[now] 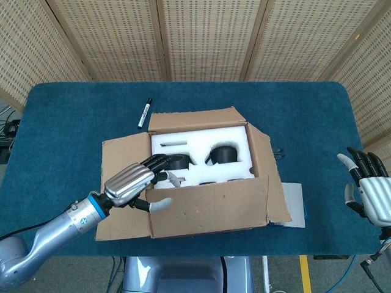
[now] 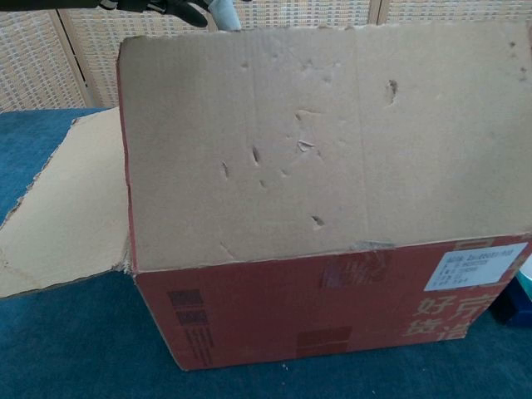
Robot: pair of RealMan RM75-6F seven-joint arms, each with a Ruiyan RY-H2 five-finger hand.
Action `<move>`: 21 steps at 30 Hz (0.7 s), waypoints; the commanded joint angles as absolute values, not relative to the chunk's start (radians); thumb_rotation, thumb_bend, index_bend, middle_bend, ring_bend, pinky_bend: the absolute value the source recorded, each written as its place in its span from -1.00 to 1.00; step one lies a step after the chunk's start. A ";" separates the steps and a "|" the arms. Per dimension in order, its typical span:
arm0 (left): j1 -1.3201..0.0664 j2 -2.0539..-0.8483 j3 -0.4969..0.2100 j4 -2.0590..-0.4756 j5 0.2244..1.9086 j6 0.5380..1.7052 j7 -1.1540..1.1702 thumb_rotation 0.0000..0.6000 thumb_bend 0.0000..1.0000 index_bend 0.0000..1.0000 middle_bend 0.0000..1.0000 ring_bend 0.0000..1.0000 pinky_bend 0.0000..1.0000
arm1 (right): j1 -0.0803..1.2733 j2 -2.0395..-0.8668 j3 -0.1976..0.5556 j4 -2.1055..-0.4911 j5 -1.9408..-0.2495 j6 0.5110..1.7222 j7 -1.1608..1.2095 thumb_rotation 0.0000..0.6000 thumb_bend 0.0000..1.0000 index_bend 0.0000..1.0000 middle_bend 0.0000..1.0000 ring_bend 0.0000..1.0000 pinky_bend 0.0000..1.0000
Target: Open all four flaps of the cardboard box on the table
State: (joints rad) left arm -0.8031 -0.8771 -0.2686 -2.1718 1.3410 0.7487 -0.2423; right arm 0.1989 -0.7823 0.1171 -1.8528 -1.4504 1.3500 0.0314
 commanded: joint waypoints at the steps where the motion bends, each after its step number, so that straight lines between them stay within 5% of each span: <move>1: -0.783 -0.828 -0.274 -2.218 1.436 0.749 -0.326 -0.67 -0.35 -0.32 -1.00 -1.00 -1.00 | 0.197 -0.779 0.116 -1.858 -1.451 1.352 0.030 1.00 0.55 -0.80 -0.94 -1.00 -1.00; 21: -0.843 -0.761 -0.189 -2.292 1.708 0.677 -0.517 -0.66 -0.37 -0.32 -1.00 -1.00 -1.00 | 0.192 -0.771 0.117 -1.875 -1.452 1.363 0.017 1.00 0.55 -0.80 -0.94 -1.00 -1.00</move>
State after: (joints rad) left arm -0.8393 -0.7614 -0.1918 -2.2902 1.7048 0.6813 -0.5159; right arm 0.1913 -0.7713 0.1167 -1.8742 -1.4528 1.3629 0.0174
